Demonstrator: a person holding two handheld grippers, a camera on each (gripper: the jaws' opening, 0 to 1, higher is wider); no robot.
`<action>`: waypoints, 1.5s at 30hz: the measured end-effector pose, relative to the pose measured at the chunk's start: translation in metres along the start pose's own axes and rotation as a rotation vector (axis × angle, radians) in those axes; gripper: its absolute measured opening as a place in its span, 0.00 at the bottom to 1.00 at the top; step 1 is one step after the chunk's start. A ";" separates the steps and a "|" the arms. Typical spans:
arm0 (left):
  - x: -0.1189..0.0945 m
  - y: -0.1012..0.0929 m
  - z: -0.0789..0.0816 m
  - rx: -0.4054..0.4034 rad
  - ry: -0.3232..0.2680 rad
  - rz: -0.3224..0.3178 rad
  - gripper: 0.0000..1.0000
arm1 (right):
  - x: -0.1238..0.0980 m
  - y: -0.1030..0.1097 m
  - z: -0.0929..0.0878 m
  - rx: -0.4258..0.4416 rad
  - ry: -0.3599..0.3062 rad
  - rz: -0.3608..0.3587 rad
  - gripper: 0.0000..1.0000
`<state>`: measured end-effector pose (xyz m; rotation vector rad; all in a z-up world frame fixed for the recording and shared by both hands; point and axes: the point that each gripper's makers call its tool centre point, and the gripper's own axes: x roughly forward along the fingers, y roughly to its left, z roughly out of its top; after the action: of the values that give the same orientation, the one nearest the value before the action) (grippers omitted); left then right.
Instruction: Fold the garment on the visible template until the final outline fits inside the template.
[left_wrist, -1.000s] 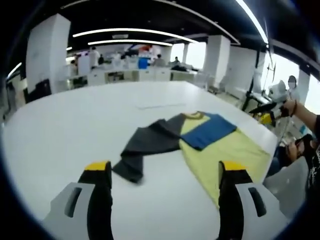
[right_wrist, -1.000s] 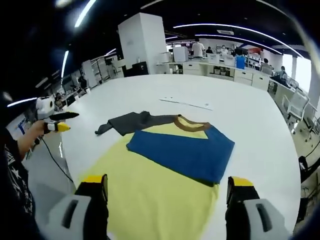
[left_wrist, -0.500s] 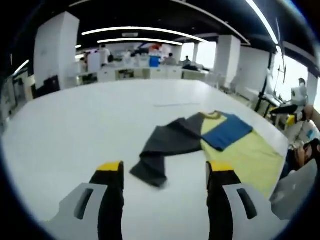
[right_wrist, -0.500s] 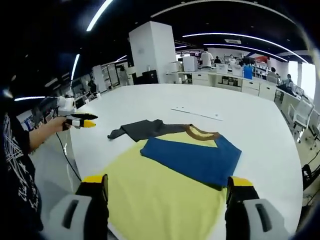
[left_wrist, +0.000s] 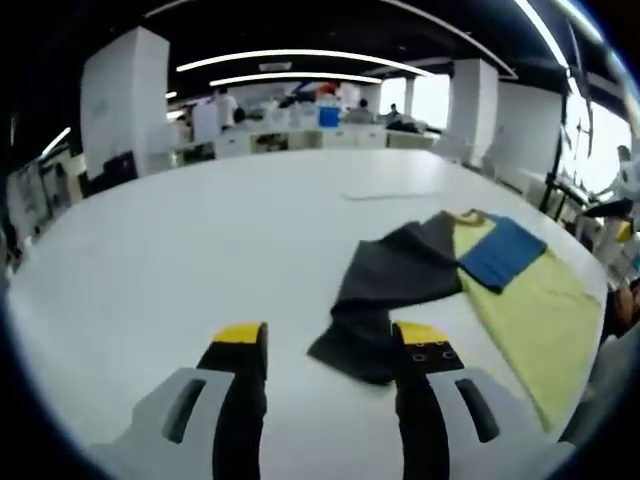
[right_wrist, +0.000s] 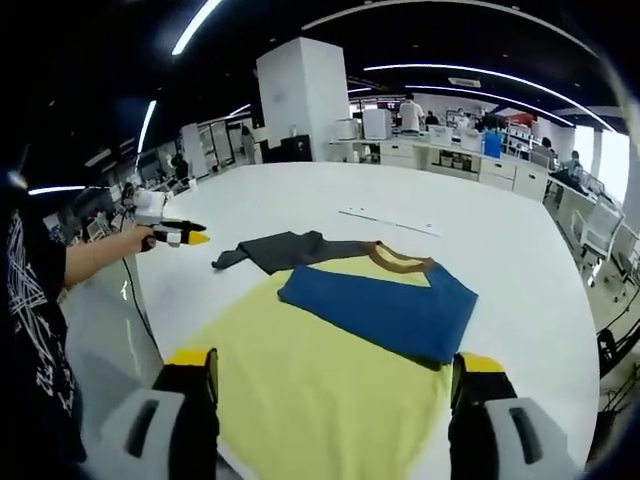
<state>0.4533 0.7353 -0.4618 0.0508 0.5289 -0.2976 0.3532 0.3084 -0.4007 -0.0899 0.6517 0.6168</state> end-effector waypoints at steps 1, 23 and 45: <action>0.007 0.002 -0.002 0.001 0.001 -0.004 0.45 | 0.000 0.000 0.000 0.003 0.002 -0.001 0.97; 0.043 0.007 -0.052 0.005 0.146 -0.023 0.29 | 0.003 -0.008 -0.008 0.020 0.033 -0.015 0.94; 0.049 -0.006 -0.046 -0.010 0.151 -0.034 0.00 | 0.001 -0.008 -0.016 0.015 0.051 -0.035 0.92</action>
<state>0.4688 0.7226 -0.5261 0.0544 0.6813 -0.3261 0.3498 0.2979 -0.4151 -0.1032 0.7029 0.5776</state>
